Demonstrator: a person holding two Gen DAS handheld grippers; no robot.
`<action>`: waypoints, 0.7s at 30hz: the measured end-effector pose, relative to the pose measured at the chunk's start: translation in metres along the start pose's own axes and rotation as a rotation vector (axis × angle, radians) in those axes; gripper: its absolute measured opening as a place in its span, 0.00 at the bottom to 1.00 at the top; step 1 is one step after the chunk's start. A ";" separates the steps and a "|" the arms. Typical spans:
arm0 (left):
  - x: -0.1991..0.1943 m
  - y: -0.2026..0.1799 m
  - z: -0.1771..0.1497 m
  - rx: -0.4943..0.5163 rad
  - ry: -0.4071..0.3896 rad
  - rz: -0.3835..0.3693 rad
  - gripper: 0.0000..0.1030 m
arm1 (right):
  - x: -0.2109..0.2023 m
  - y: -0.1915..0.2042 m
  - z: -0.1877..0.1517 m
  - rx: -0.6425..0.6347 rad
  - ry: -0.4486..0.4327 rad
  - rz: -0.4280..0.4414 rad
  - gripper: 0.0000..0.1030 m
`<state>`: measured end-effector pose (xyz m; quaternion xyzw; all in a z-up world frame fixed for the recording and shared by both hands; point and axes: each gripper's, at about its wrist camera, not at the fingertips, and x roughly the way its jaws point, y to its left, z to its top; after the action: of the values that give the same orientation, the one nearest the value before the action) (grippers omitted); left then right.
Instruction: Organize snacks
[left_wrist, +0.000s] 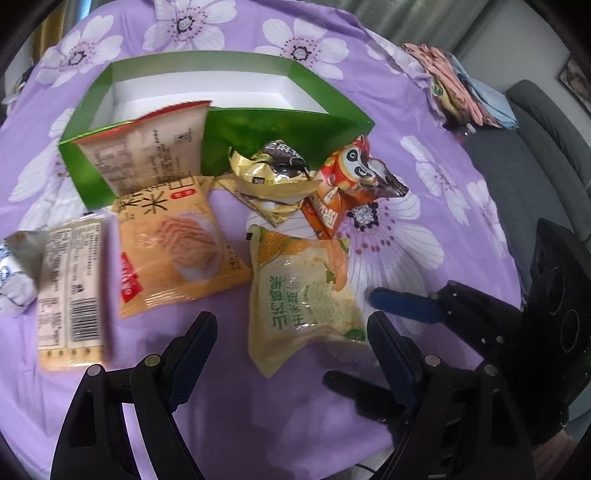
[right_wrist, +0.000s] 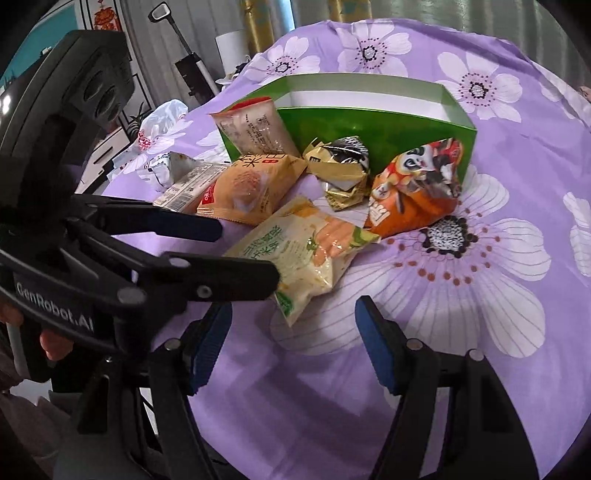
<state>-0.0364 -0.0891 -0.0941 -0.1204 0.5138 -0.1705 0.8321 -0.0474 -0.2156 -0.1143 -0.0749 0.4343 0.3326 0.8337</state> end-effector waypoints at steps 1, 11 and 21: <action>0.002 0.001 0.001 -0.005 0.001 -0.007 0.81 | 0.001 -0.001 0.001 0.002 -0.003 0.005 0.66; 0.012 0.005 0.010 -0.042 0.014 -0.035 0.60 | 0.014 -0.011 0.003 0.046 -0.020 0.053 0.38; 0.015 0.005 0.014 -0.046 0.015 -0.047 0.38 | 0.015 -0.013 0.004 0.058 -0.036 0.076 0.22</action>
<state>-0.0168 -0.0900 -0.1019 -0.1504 0.5208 -0.1787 0.8211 -0.0311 -0.2167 -0.1253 -0.0281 0.4311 0.3527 0.8301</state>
